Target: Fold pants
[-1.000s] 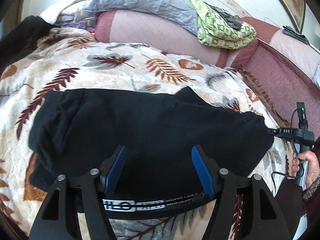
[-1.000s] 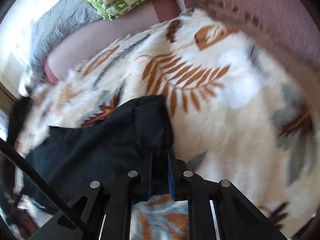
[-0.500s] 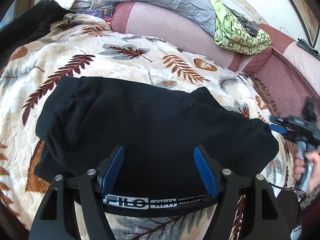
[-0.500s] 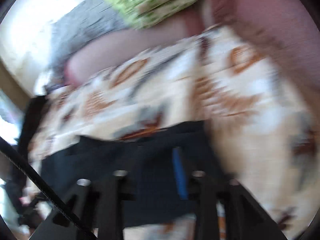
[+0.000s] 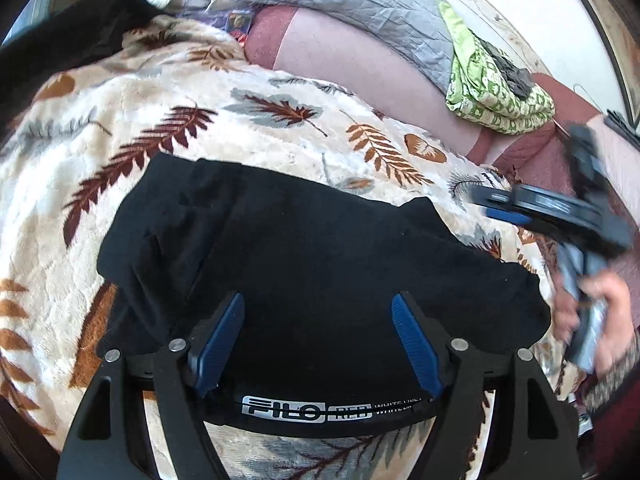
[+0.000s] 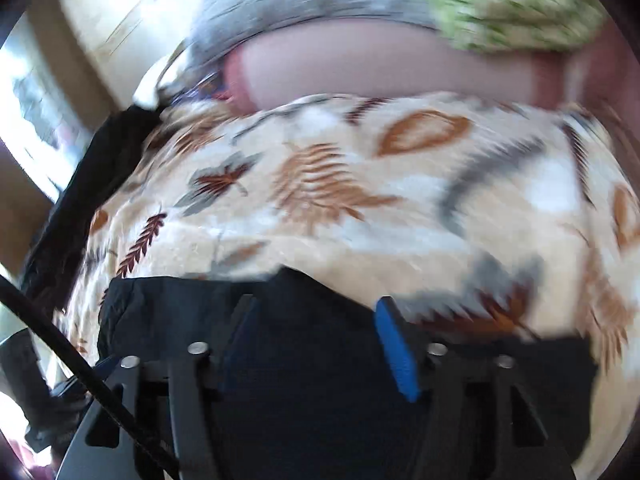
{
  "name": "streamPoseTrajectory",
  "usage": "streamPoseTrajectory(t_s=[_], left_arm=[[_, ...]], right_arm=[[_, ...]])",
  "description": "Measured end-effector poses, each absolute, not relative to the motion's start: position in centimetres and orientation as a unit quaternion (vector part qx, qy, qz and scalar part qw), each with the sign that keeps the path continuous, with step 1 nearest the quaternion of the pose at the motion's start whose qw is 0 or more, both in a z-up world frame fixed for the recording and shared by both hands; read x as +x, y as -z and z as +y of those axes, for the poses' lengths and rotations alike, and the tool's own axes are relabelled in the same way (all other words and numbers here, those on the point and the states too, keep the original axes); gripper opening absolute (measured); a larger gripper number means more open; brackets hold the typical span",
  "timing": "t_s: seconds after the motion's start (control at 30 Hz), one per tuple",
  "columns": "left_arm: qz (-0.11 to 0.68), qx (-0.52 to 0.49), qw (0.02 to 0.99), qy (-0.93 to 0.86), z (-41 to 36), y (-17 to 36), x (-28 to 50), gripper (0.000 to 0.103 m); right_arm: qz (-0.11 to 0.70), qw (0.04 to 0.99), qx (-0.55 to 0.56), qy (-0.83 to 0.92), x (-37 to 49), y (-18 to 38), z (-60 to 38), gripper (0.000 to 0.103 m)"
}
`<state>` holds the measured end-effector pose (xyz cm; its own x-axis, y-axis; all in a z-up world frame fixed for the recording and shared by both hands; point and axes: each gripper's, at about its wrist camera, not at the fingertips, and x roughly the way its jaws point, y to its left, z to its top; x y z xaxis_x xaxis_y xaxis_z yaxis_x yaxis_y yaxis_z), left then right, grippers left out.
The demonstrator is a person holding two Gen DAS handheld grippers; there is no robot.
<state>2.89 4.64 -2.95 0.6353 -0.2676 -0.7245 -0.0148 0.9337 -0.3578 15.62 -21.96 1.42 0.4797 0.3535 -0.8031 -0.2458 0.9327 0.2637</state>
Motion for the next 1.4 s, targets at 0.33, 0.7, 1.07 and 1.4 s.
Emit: streamPoseTrajectory(t_s=[0.33, 0.7, 1.07, 1.4], left_arm=[[0.436, -0.117, 0.891, 0.046, 3.2, 4.0, 3.4, 0.076], [0.427, -0.079, 0.9, 0.032, 2.2, 4.1, 3.2, 0.08], [0.387, -0.073, 0.919, 0.033, 1.7, 2.4, 1.5, 0.08], [0.339, -0.03, 0.94, 0.037, 0.1, 0.8, -0.8, 0.08]], right_arm=[[0.542, 0.814, 0.009, -0.21, 20.1, 4.6, -15.6, 0.004], [0.506, 0.84, -0.186, -0.055, 22.5, 4.9, -13.0, 0.004], [0.373, 0.904, -0.206, 0.026, 9.3, -7.9, -16.6, 0.073], [0.374, 0.911, -0.149, 0.091, 4.6, -11.5, -23.6, 0.075]])
